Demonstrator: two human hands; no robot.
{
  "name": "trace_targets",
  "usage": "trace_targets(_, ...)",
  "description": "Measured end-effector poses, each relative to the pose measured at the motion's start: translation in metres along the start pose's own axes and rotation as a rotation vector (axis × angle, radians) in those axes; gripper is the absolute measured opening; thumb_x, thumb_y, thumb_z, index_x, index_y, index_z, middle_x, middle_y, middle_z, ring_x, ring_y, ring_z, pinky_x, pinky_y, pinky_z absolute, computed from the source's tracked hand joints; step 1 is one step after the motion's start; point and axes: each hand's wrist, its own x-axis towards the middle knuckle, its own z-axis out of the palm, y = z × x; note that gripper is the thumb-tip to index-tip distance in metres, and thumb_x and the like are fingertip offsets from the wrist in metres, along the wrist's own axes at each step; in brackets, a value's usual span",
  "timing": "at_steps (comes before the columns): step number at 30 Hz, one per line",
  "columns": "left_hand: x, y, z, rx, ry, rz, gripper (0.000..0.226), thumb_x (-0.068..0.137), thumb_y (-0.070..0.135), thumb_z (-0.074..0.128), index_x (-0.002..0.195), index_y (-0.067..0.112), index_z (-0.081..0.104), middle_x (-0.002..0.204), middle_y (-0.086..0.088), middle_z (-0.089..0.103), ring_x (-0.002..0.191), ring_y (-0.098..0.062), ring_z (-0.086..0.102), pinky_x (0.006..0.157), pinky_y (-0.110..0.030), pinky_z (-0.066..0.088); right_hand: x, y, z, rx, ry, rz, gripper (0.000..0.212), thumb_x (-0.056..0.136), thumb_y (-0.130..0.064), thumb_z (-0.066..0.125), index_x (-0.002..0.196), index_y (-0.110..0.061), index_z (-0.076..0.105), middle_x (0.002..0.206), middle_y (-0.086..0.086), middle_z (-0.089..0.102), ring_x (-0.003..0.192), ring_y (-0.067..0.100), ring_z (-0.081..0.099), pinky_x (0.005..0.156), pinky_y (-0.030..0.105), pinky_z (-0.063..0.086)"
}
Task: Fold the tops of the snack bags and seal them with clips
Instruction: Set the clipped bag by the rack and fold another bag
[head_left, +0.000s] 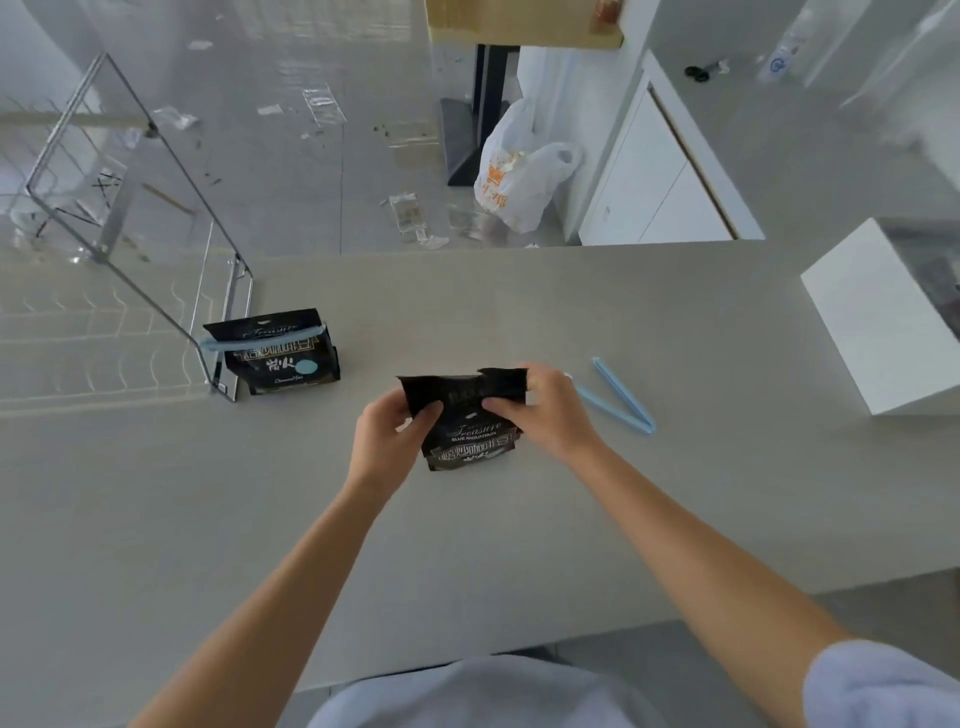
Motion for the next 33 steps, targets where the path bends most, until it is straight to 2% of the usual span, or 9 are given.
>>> trace_targets(4, 0.002, -0.002, -0.002, -0.061, 0.005, -0.026, 0.024, 0.084, 0.010, 0.064, 0.085, 0.034, 0.067, 0.089, 0.004, 0.072, 0.087, -0.017, 0.068, 0.075, -0.027, 0.054, -0.006, 0.008, -0.004, 0.131, -0.105, -0.012, 0.029, 0.078, -0.010, 0.071, 0.107, -0.014, 0.069, 0.108, 0.000, 0.071, 0.101, 0.010, 0.064, 0.094, 0.025, 0.048)
trace_targets(10, 0.004, -0.011, 0.007, -0.004, -0.101, -0.142, 0.021, 0.079, 0.018, 0.071, 0.087, 0.036, 0.066, 0.100, 0.009, 0.068, 0.095, -0.012, 0.064, 0.081, -0.020, 0.047, -0.008, 0.013, -0.002, 0.193, -0.031, -0.007, 0.029, 0.078, -0.008, 0.071, 0.105, -0.013, 0.064, 0.100, 0.001, 0.070, 0.093, 0.016, 0.065, 0.086, 0.013, 0.046)
trace_targets(14, 0.004, -0.013, 0.010, -0.047, -0.083, -0.190, 0.011, 0.082, 0.018, 0.068, 0.088, 0.027, 0.068, 0.104, 0.006, 0.062, 0.094, -0.012, 0.061, 0.062, -0.010, 0.049, -0.012, 0.018, -0.001, 0.251, -0.034, 0.053, 0.031, 0.078, -0.011, 0.071, 0.106, -0.017, 0.057, 0.099, -0.002, 0.071, 0.096, 0.011, 0.066, 0.087, 0.027, 0.051)
trace_targets(16, 0.003, -0.014, 0.010, -0.037, -0.112, -0.211, 0.010, 0.083, 0.020, 0.067, 0.091, 0.026, 0.066, 0.105, 0.006, 0.061, 0.094, -0.011, 0.061, 0.063, -0.011, 0.048, -0.013, 0.021, -0.002, 0.268, -0.048, 0.047, 0.027, 0.079, -0.011, 0.070, 0.102, -0.017, 0.059, 0.097, 0.000, 0.072, 0.095, 0.012, 0.067, 0.088, 0.029, 0.051)
trace_targets(20, 0.006, -0.011, 0.007, -0.050, -0.187, -0.245, 0.020, 0.078, 0.017, 0.071, 0.094, 0.029, 0.066, 0.103, 0.002, 0.067, 0.090, -0.008, 0.064, 0.064, -0.012, 0.048, -0.013, 0.021, -0.006, 0.206, -0.171, 0.020, 0.029, 0.077, -0.011, 0.073, 0.090, -0.036, 0.065, 0.091, -0.015, 0.069, 0.090, -0.007, 0.062, 0.085, 0.014, 0.044)
trace_targets(22, 0.007, -0.009, 0.009, -0.003, -0.247, -0.216, 0.026, 0.075, 0.014, 0.074, 0.098, 0.024, 0.067, 0.099, 0.002, 0.068, 0.087, -0.006, 0.064, 0.062, -0.011, 0.047, -0.013, 0.022, -0.004, 0.187, -0.217, 0.034, 0.033, 0.074, -0.009, 0.075, 0.093, -0.035, 0.066, 0.089, -0.020, 0.067, 0.087, -0.012, 0.060, 0.086, 0.017, 0.047)
trace_targets(25, 0.005, -0.010, 0.015, -0.015, -0.211, -0.141, 0.024, 0.074, 0.004, 0.073, 0.091, 0.020, 0.070, 0.083, 0.010, 0.071, 0.073, 0.001, 0.065, 0.062, -0.011, 0.048, -0.014, 0.023, 0.003, 0.219, -0.134, 0.036, 0.044, 0.072, -0.006, 0.076, 0.098, -0.039, 0.062, 0.095, -0.023, 0.063, 0.089, -0.015, 0.057, 0.087, 0.014, 0.046)
trace_targets(29, 0.007, -0.010, 0.017, 0.050, -0.195, 0.038, 0.026, 0.075, -0.003, 0.071, 0.090, 0.019, 0.070, 0.084, 0.001, 0.071, 0.076, -0.004, 0.066, 0.070, -0.018, 0.053, -0.020, 0.023, 0.010, 0.182, -0.053, -0.003, 0.046, 0.074, -0.010, 0.076, 0.114, -0.025, 0.060, 0.109, 0.002, 0.066, 0.101, 0.010, 0.060, 0.088, 0.018, 0.045)
trace_targets(33, 0.005, -0.009, 0.017, 0.041, -0.179, 0.013, 0.028, 0.078, 0.002, 0.069, 0.086, 0.029, 0.068, 0.084, 0.007, 0.071, 0.077, -0.004, 0.067, 0.067, -0.017, 0.053, -0.024, 0.023, 0.013, 0.183, 0.001, 0.007, 0.014, 0.082, -0.014, 0.069, 0.096, -0.012, 0.069, 0.091, 0.005, 0.070, 0.090, 0.020, 0.064, 0.082, 0.035, 0.049)
